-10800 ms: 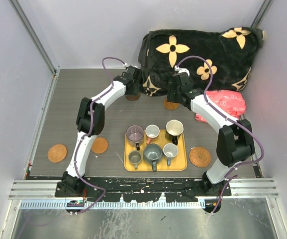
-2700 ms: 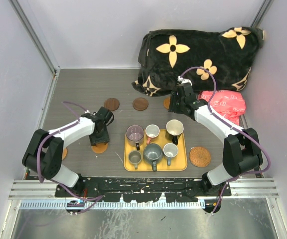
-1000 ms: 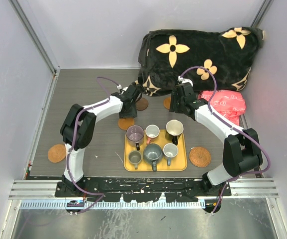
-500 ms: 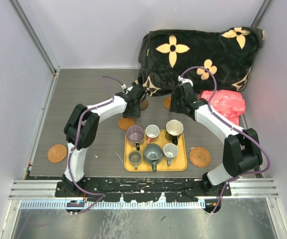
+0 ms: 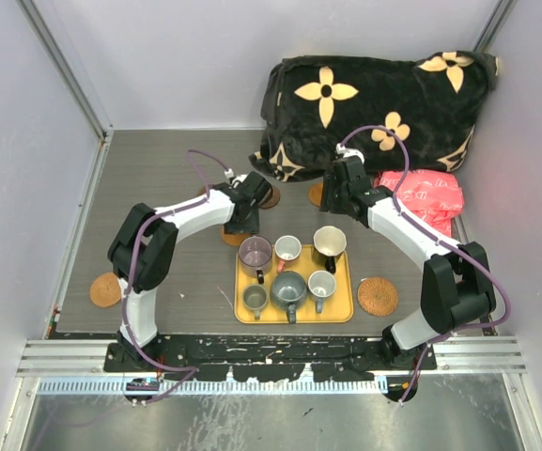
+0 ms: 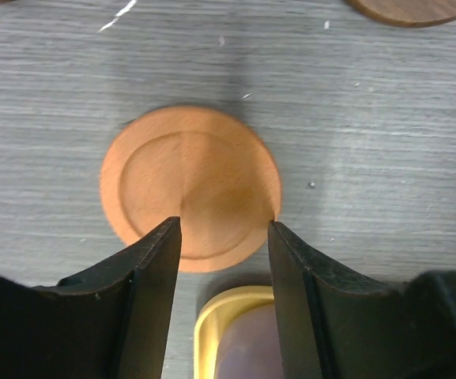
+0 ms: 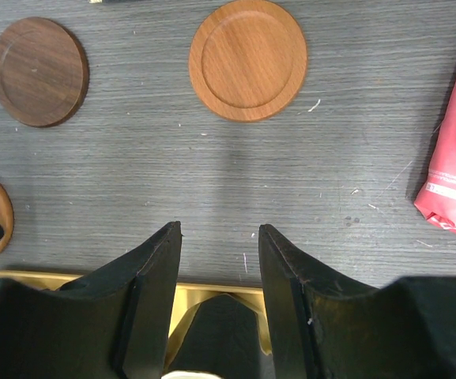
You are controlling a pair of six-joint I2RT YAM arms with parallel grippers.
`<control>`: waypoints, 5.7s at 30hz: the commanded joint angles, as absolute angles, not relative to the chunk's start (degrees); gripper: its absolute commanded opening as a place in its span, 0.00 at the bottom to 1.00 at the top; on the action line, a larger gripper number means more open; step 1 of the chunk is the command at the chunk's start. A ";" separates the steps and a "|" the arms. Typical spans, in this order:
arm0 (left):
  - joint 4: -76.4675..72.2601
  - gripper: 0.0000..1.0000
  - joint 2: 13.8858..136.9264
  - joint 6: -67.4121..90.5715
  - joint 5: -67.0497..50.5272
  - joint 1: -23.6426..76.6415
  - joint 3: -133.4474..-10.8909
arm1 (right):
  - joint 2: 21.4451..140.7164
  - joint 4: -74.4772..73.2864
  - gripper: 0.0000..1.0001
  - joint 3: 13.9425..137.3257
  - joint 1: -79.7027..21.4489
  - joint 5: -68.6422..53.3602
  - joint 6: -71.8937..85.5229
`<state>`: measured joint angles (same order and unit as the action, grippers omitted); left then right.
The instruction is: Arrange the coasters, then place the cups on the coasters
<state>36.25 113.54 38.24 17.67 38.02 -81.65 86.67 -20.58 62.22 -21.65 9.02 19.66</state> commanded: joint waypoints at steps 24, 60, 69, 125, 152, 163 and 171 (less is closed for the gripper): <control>31.88 0.48 114.78 40.21 12.58 35.80 -76.53 | 85.25 -18.19 0.50 62.95 -21.81 9.10 19.61; 34.31 0.48 122.13 41.11 10.01 41.86 -89.18 | 85.12 -18.02 0.50 62.77 -21.64 9.76 19.53; 36.59 0.49 115.76 38.07 15.23 41.87 -88.68 | 83.32 -17.14 0.50 62.14 -21.63 11.44 19.83; 32.28 0.47 122.34 39.07 9.43 42.63 -87.71 | 84.72 -18.19 0.51 62.69 -21.62 11.58 19.60; 31.76 0.44 124.35 38.76 7.71 44.45 -92.90 | 85.11 -17.39 0.51 62.24 -21.63 10.94 19.86; 31.34 0.44 125.36 39.00 6.77 45.08 -93.37 | 84.81 -17.58 0.51 62.19 -21.62 11.25 19.60; 31.39 0.44 126.67 38.85 6.33 45.34 -95.37 | 84.55 -17.58 0.51 61.91 -21.64 11.15 19.70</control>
<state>31.92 123.20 38.06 10.48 44.12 -94.59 86.15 -19.73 61.69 -21.65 10.44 19.84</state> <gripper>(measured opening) 0.440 0.505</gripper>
